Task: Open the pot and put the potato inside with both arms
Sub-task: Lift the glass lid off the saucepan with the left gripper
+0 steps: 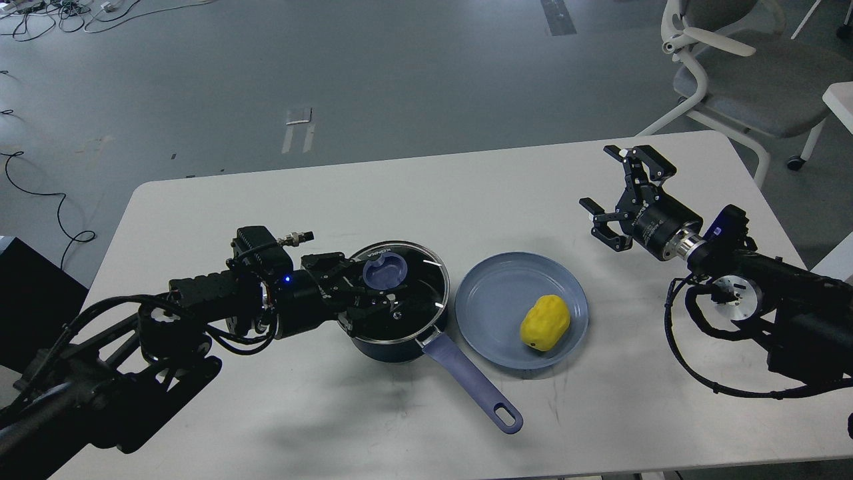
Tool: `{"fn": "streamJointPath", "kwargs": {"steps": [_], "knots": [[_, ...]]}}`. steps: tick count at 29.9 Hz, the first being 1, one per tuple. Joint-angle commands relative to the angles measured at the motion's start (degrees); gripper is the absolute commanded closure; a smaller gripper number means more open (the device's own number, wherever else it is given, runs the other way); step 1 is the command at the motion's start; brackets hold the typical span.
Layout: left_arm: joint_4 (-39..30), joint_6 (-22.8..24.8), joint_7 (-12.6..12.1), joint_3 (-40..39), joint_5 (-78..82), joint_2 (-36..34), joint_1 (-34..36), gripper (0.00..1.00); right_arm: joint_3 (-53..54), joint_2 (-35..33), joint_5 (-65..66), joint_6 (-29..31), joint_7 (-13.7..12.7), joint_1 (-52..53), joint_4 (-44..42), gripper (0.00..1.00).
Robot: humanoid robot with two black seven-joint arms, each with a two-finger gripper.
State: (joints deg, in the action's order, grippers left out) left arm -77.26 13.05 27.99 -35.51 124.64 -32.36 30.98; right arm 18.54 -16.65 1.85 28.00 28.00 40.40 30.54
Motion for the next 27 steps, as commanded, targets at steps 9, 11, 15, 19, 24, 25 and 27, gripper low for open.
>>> {"fn": "streamJointPath", "kwargs": {"steps": [9,11,15,19,24,25,27], "knots": [[-1.6,-0.6,0.0,-0.4,-0.4,-1.8,0.8,0.76,0.0,0.1,0.0,0.0,0.0,-0.1,-0.2,0.0],[-3.2,-0.6,0.0,-0.4,-0.7,-3.9,1.3,0.75,0.0,0.1,0.0,0.0,0.0,-0.1,-0.2,0.0],[-5.1,-0.9,0.0,-0.5,-1.8,-9.3,2.2,0.75,0.0,0.1,0.0,0.0,0.0,0.0,-0.2,0.0],[-4.7,-4.0,0.0,0.0,-5.9,-15.7,2.1,0.75,0.0,0.0,0.0,0.0,0.0,0.1,-0.2,0.0],[0.2,-7.7,0.0,1.7,-7.4,-18.2,0.5,0.75,0.0,0.0,0.0,0.0,0.0,0.1,-0.3,0.0],[1.1,-8.3,0.0,2.0,-7.4,-18.2,0.1,0.75,0.0,0.0,0.0,0.0,0.0,0.1,-0.3,0.0],[4.4,-10.8,0.0,3.0,-7.5,-18.0,-1.4,0.75,0.0,0.0,0.0,0.0,0.0,0.2,-0.3,0.0]]}}
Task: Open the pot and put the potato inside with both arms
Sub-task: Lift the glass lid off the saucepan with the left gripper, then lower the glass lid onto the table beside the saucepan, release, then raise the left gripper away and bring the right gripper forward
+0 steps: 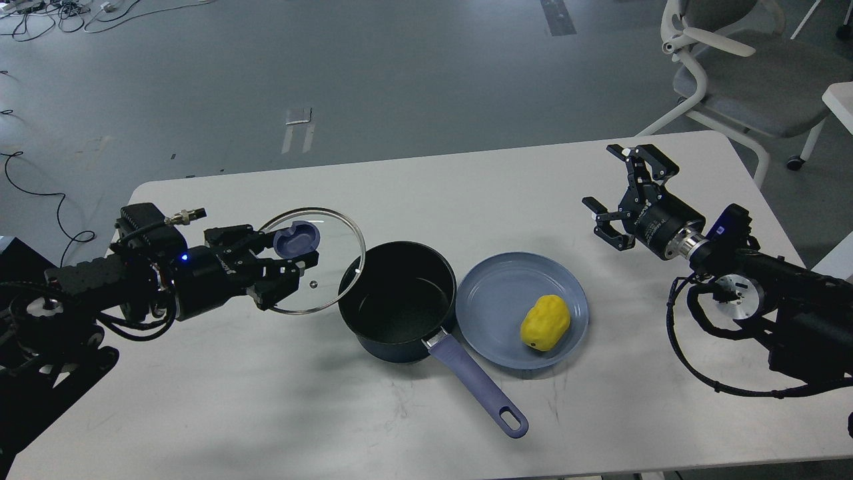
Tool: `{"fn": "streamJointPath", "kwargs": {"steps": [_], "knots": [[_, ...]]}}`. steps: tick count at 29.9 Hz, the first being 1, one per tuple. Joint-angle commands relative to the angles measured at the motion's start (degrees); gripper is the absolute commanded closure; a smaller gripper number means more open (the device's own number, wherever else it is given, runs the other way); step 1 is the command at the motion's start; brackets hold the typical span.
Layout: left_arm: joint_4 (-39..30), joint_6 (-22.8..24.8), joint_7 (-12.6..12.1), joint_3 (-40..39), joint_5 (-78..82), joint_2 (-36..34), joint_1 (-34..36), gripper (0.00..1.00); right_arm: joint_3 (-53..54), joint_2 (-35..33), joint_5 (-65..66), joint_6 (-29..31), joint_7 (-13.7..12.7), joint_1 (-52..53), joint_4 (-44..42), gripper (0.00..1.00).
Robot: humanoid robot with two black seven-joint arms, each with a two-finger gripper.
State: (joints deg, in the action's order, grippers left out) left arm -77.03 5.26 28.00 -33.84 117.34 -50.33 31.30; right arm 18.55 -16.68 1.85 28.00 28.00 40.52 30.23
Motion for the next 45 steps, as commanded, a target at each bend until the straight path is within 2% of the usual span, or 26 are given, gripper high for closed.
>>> {"fn": "streamJointPath", "kwargs": {"steps": [1,6,21,24,26,27,29,31,36,41,44,45], "knots": [[4.2,-3.0,0.0,1.3,-0.2,0.0,-1.8,0.75,0.0,0.1,0.0,0.0,0.0,0.1,0.0,0.0],[11.5,-5.3,0.0,3.2,-0.2,2.1,-3.1,0.75,0.0,0.1,0.0,0.0,0.0,0.4,-0.7,0.0],[17.4,-7.7,0.0,4.6,-0.5,4.7,-5.7,0.71,0.0,0.2,0.0,0.0,0.0,0.2,-0.8,0.0],[17.8,-7.7,0.0,4.6,-1.9,5.2,-6.0,0.53,0.0,0.2,0.0,0.0,0.0,0.2,-0.8,0.0],[18.1,-7.8,0.0,4.7,-2.0,5.3,-6.1,0.23,0.0,0.2,0.0,0.0,0.0,0.2,-0.8,0.0],[18.1,-7.8,0.0,4.7,-2.0,5.3,-6.1,0.23,0.0,0.2,0.0,0.0,0.0,0.2,-0.8,0.0],[18.1,-7.8,0.0,4.7,-2.1,5.3,-6.3,0.07,0.0,0.2,0.0,0.0,0.0,0.3,-0.8,0.0],[18.1,-7.7,0.0,4.7,-2.2,5.3,-6.3,0.03,0.0,0.1,0.0,0.0,0.0,0.4,-0.8,0.0],[17.6,-7.7,0.0,4.7,-5.4,4.7,-6.2,0.02,0.0,0.2,0.0,0.0,0.0,0.4,-0.7,0.0],[15.2,-7.0,0.0,4.3,-16.3,2.3,-4.3,0.02,0.0,-0.5,0.1,0.0,0.0,1.0,-0.4,0.0],[12.3,-3.4,0.0,4.5,-30.7,-0.4,0.3,0.02,-2.3,-2.7,1.4,0.0,0.0,3.4,0.1,0.0],[12.1,-0.3,0.0,4.5,-37.9,-0.6,2.2,0.02,-4.4,-3.6,2.7,0.0,0.0,5.5,0.5,0.0]]}}
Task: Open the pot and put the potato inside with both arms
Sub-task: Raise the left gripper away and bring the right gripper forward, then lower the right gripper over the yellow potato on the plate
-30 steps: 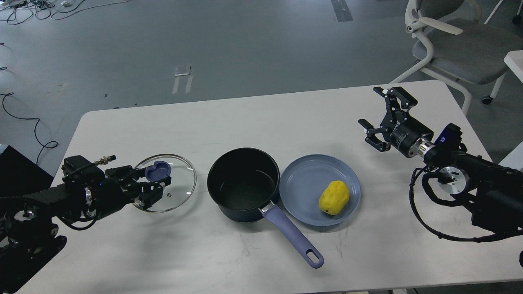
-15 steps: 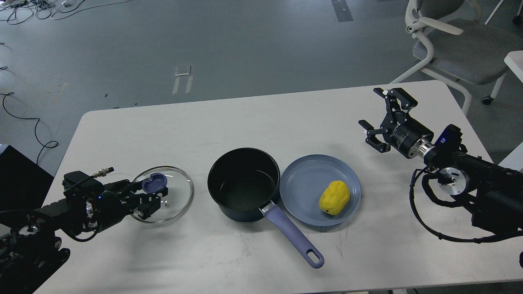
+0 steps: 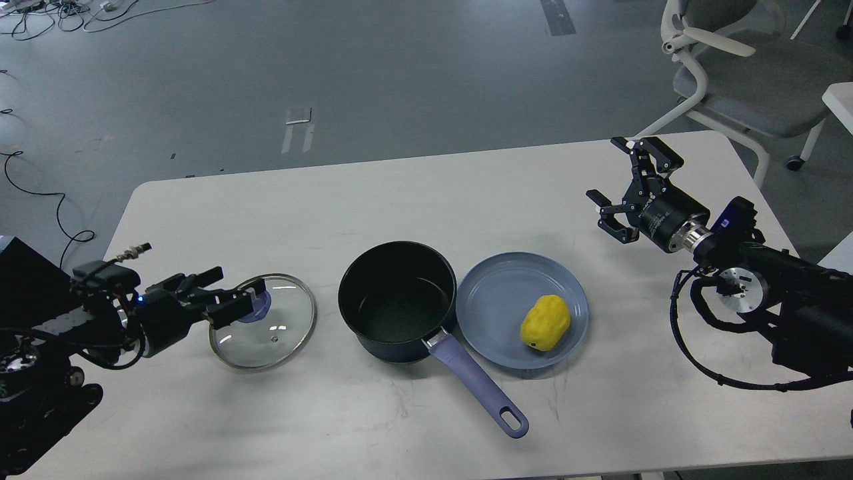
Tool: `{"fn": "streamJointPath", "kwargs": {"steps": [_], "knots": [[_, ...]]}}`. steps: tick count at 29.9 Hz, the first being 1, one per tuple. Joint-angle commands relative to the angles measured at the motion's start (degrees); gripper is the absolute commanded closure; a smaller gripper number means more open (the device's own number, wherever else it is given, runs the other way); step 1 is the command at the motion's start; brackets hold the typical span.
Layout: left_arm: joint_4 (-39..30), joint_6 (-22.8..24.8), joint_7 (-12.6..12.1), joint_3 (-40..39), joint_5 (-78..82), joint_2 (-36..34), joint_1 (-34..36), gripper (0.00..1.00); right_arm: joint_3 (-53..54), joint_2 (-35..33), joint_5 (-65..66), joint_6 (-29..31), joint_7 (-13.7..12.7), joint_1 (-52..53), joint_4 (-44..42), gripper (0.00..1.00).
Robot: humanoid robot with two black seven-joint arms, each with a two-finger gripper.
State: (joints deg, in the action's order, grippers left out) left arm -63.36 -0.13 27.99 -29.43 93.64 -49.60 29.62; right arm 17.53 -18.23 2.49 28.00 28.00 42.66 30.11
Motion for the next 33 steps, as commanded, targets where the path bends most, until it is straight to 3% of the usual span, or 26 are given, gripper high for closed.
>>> {"fn": "streamJointPath", "kwargs": {"steps": [1,4,9,14,24,33], "knots": [[-1.6,7.0,0.0,0.0,-18.0,-1.6,4.8,0.02,-4.4,-2.5,2.7,0.0,0.0,4.4,1.2,0.0],[-1.6,14.5,0.0,0.0,-39.3,-1.7,9.5,0.02,-8.9,-7.1,6.0,0.0,0.0,10.7,5.0,0.0],[-1.6,18.7,0.0,0.0,-59.7,-1.7,13.5,0.02,-16.0,-11.4,18.2,0.0,0.0,22.8,10.3,0.0],[-1.8,18.8,0.0,0.0,-59.9,-0.9,14.1,0.02,-20.4,-13.1,37.2,0.0,0.0,32.7,17.7,0.0],[-3.2,18.9,0.0,0.1,-59.9,-1.1,14.1,0.02,-31.2,-15.6,75.2,0.0,0.0,48.2,44.4,0.0],[-4.2,18.9,0.0,0.2,-59.9,-1.1,14.1,0.02,-38.8,-14.3,103.6,0.0,0.0,51.8,54.5,0.0]]}}
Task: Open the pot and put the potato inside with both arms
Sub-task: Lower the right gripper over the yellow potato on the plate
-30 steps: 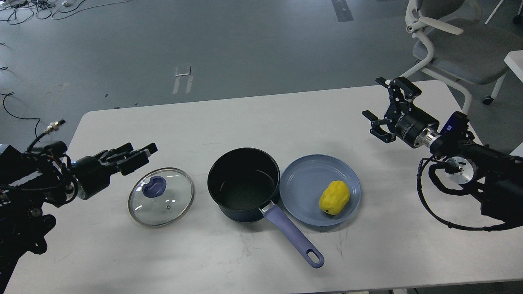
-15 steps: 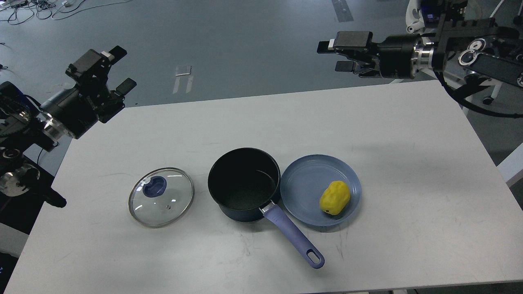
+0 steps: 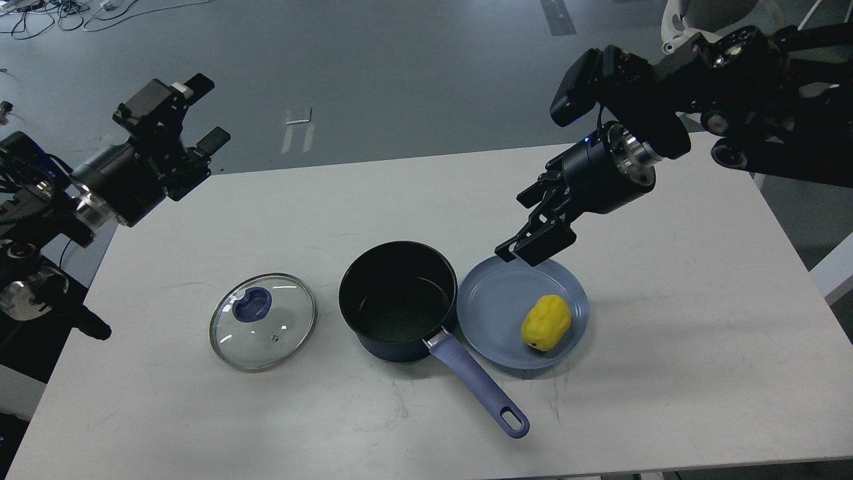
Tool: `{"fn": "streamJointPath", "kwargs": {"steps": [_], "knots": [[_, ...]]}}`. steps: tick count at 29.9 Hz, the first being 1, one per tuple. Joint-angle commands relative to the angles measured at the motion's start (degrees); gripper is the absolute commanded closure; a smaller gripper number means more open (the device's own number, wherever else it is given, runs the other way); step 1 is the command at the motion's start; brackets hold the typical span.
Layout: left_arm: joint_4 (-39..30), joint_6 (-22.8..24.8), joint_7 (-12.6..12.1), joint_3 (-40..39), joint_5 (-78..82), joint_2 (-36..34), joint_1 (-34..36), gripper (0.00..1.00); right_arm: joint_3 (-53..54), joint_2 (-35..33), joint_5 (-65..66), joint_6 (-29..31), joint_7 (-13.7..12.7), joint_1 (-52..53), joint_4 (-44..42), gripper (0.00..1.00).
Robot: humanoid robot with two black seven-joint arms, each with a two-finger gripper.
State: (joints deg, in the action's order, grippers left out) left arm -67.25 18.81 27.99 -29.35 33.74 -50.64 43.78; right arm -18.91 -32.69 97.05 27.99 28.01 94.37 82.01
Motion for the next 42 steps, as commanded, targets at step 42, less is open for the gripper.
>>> {"fn": "streamJointPath", "kwargs": {"steps": [42], "knots": [[-0.1,-0.1,0.0,0.1,-0.2,-1.0,-0.5,0.02,-7.8,16.7,26.0,-5.5,0.0,-12.7,-11.2,0.0]]}}
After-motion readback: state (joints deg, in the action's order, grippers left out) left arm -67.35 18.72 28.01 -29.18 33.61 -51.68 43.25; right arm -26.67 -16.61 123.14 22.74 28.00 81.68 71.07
